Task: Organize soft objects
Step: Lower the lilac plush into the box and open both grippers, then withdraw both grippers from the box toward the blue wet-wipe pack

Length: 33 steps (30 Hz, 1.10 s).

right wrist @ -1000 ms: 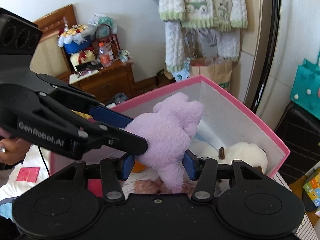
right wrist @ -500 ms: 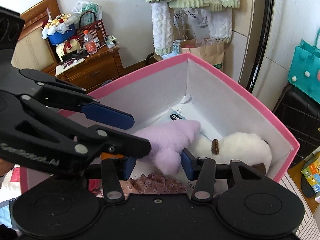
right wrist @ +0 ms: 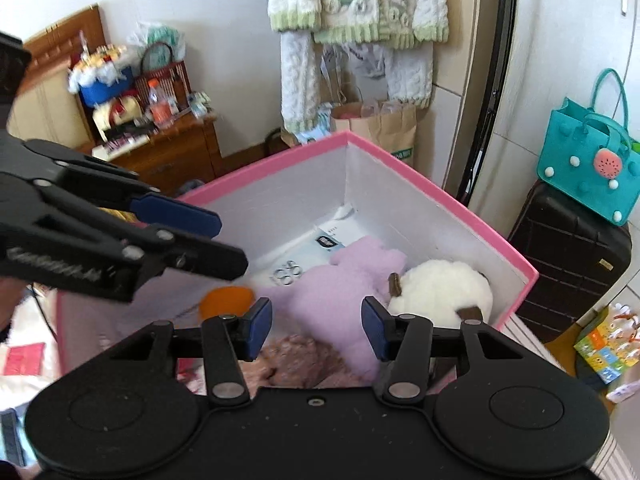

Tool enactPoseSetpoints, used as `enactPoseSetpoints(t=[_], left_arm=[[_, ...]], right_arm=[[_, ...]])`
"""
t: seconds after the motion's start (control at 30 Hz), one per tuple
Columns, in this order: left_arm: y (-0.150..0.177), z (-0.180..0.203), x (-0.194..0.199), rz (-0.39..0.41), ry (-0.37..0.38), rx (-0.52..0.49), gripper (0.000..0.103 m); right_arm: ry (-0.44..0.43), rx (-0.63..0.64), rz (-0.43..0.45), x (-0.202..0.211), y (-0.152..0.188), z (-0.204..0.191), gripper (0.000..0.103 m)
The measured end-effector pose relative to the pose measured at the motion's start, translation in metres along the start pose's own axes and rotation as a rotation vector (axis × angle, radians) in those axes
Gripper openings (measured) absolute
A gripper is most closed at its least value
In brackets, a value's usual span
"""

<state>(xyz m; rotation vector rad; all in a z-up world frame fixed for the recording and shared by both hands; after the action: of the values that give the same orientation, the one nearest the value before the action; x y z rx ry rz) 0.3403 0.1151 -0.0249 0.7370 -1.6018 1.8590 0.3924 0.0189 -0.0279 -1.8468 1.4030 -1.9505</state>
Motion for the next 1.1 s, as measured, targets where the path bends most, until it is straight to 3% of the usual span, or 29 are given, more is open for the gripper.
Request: enactPoseSetpoints(t=[0.23,0.53,0.97,1.1], left_arm=[[0.007,0.002,0.034,0.009,-0.006,-0.008,0.047],[0.015,0.021,0.084,0.073,-0.026,-0.141,0.055],[0.039,0.039,0.141,0.064,0.018,-0.192,0.061],[0.049,0.050,0.155,0.102,0.026,-0.206,0.062]], right_arm=[[-0.023,-0.033,0.070,0.044,0.010,-0.019,0.055],[-0.028,-0.031,0.097,0.081,0.018,-0.039,0.057],[-0.003,-0.011,0.200,0.149,0.042,-0.074,0.059],[0.012,0.013,0.223,0.166,0.054,-0.091,0.066]])
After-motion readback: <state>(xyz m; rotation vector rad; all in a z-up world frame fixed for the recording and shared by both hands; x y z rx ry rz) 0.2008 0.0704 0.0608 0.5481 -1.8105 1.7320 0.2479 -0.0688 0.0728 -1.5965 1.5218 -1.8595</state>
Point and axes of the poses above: each gripper's, at about its wrist camera, not at the fingertips, and x roughly against the way its jaws point, z to its right, y to its underside, the point moved 8 cm from there along -x, roughly the way its jaws point, and after that the axes turned 9 degrees about -y, right-handed, at the moved point
